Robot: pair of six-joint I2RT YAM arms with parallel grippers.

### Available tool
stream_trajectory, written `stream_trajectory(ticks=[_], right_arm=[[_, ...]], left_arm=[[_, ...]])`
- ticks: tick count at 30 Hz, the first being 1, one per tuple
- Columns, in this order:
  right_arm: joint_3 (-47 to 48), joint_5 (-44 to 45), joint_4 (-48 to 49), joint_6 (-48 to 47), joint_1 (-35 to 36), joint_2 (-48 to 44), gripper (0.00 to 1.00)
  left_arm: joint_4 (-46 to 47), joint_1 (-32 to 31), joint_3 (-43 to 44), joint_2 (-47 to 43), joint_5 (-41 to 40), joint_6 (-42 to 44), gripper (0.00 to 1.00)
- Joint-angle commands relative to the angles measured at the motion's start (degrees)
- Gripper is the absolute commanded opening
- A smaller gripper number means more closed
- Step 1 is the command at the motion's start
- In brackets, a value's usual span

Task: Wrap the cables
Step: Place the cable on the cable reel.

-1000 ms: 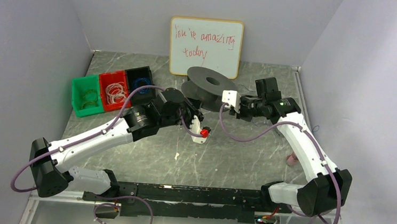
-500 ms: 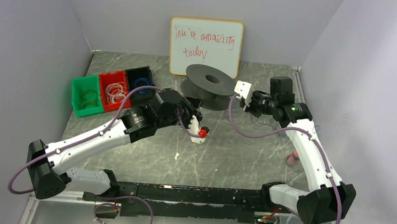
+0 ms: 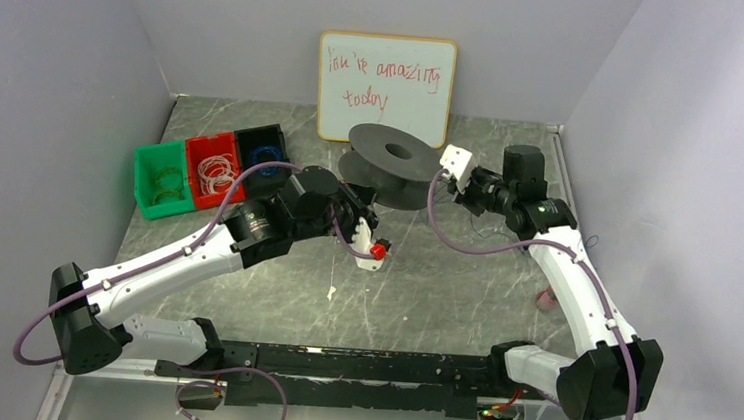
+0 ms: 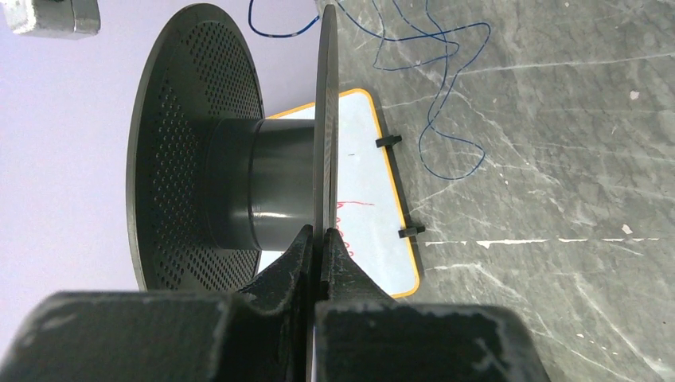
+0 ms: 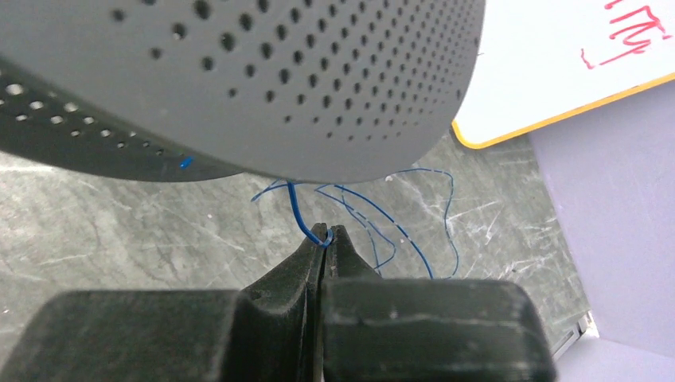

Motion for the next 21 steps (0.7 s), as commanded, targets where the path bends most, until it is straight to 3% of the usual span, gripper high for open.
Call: stream_trajectory(ticks=[1,8,21], right_arm=[[-1.6,1.8,8.5,4.3,0.0,-1.3,0.0],[-4.7,0.9,14.8,8.1,0.1,-1.1,0.0],[-5.1,-5.2,8.0,2.3,1.4,-0.8,0.0]], left_arm=[[5.1,-0.3,1.9,-2.3,1.4,-0.9,0.02],[5.7,-0.3,2.8,-1.4,1.3,-2.6,0.02],[7.9,-0.3,2.7,-0.7,0.7,-1.3,0.02]])
